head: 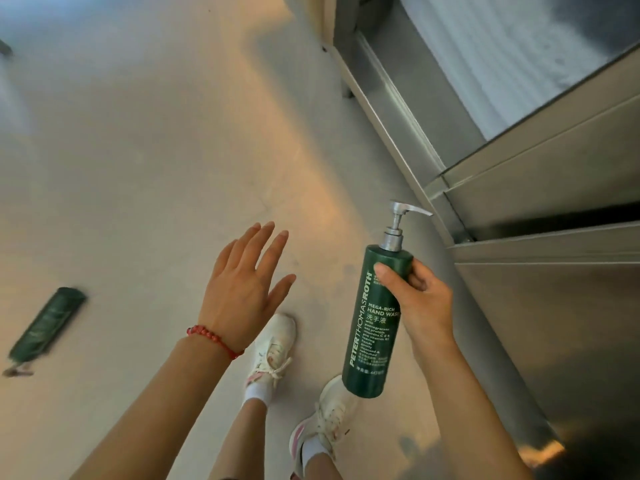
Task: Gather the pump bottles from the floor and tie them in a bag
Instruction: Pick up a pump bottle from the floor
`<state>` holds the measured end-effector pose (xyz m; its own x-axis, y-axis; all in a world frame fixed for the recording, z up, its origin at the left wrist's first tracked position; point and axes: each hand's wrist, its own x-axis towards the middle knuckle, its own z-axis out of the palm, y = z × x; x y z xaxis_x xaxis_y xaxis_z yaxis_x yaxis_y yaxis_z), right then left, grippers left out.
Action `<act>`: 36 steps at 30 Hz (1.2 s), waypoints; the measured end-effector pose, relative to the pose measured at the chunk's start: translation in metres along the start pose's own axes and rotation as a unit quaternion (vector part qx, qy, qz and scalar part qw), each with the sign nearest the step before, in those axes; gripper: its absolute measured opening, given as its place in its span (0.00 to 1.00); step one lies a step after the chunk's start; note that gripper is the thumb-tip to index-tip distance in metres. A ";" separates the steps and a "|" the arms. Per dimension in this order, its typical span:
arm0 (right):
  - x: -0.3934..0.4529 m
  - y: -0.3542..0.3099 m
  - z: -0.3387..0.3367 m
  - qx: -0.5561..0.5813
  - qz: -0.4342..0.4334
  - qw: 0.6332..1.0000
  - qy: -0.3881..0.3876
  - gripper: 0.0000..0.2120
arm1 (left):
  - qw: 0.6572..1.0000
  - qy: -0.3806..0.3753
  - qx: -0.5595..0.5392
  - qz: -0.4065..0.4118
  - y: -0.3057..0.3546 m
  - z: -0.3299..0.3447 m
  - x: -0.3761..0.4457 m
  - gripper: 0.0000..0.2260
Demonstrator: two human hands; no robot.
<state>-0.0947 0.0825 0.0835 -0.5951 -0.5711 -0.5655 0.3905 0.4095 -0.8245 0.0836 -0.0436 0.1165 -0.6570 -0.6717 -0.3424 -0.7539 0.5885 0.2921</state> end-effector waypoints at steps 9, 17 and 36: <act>-0.074 -0.100 0.080 -0.076 -0.052 0.991 -0.094 0.14 | 0.989 0.092 -0.040 -0.105 -0.051 -0.117 -0.081 0.30; -0.106 -0.121 0.183 -0.125 -0.073 0.981 -0.127 0.14 | 0.969 0.122 -0.064 -0.203 -0.153 -0.144 -0.148 0.26; -0.143 -0.128 0.503 -0.281 -0.093 0.874 -0.386 0.15 | 0.837 0.186 -0.181 -0.482 -0.341 -0.172 -0.286 0.30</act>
<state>0.2934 -0.2461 0.2595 0.1251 -0.8853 -0.4478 -0.1983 0.4199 -0.8856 0.5274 -0.1294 0.2689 0.3520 -0.8889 -0.2931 -0.8427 -0.4372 0.3140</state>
